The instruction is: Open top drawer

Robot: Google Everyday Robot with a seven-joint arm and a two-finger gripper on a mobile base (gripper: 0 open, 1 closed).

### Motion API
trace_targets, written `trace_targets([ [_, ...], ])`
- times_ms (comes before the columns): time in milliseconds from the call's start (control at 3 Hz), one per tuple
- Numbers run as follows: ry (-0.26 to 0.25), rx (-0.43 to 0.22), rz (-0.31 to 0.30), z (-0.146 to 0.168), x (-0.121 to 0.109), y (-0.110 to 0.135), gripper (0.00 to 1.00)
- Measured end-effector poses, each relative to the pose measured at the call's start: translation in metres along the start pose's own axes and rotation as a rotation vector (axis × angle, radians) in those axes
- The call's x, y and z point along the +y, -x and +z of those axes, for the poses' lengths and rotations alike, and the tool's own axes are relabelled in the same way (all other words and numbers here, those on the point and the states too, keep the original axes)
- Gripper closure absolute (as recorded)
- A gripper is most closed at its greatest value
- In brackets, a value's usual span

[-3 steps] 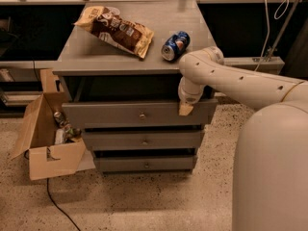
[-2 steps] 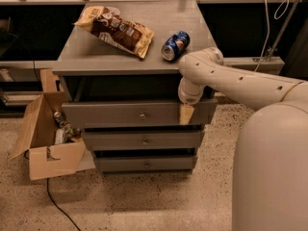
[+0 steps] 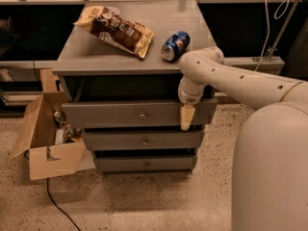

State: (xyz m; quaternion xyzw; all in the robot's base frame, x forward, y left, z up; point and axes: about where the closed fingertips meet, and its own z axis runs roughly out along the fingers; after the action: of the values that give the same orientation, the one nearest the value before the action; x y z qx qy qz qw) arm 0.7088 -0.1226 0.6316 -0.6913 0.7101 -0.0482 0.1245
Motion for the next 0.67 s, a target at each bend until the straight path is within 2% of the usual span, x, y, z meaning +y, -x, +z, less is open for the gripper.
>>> trace_targets([
  [333, 0.071, 0.016, -0.027, -0.005, 0.018, 0.003, 0.12],
  [667, 0.14, 0.057, -0.036, -0.014, 0.039, 0.003, 0.36],
])
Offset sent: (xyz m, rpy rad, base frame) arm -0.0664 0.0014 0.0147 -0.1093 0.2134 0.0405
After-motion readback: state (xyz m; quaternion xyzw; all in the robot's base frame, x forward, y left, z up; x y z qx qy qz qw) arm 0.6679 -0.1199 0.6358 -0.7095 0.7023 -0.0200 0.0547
